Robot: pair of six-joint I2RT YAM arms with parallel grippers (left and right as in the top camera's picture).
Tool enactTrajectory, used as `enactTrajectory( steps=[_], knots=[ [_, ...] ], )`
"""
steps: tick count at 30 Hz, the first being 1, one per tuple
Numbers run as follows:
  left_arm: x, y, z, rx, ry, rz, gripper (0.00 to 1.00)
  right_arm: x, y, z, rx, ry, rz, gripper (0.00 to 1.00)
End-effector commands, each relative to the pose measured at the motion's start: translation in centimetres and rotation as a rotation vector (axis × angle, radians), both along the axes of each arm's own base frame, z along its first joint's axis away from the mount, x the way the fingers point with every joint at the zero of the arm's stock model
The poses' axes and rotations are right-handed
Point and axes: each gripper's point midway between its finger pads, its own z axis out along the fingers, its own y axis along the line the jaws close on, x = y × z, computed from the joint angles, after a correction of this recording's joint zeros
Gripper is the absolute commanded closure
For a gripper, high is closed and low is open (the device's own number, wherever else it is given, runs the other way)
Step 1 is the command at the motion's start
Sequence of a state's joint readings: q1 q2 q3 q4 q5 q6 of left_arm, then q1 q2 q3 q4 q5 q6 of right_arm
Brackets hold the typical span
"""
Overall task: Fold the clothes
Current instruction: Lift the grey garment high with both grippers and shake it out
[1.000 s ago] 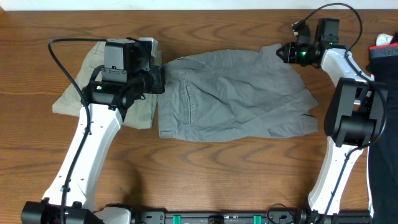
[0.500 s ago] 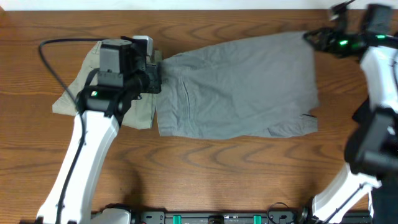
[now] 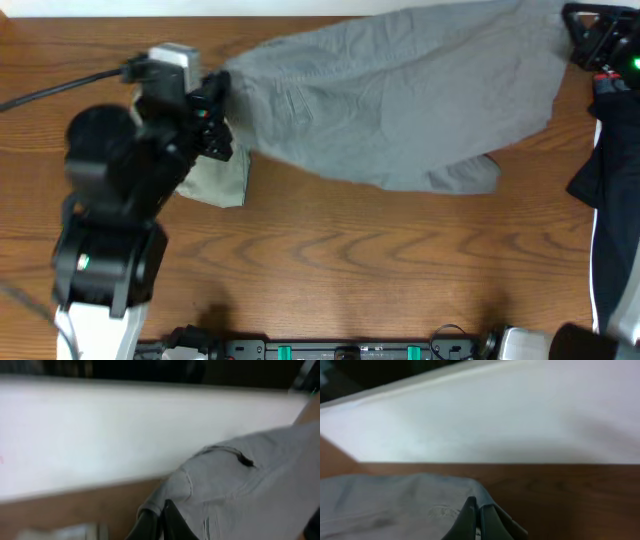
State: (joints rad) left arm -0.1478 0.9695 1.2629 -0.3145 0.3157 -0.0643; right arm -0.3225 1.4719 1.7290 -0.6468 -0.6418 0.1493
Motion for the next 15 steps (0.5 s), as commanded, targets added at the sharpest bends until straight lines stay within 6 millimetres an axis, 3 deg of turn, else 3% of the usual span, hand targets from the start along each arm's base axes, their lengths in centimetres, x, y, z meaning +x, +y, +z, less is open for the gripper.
enactTrajectory(
  steps=[1,6,15],
  knots=[
    [-2.9,0.3,5.7,-0.063,-0.173,-0.008,0.93,-2.3,-2.0,3.5,-0.028,-0.066,-0.168,0.99],
    [-5.0,0.6,9.6,-0.121,-0.311,-0.014,0.94,-5.6,-4.4,5.7,0.022,-0.085,-0.383,0.99],
    [-6.4,0.7,11.9,-0.168,-0.343,-0.027,0.94,-11.0,-4.3,10.3,-0.009,-0.223,-0.449,0.99]
  ],
)
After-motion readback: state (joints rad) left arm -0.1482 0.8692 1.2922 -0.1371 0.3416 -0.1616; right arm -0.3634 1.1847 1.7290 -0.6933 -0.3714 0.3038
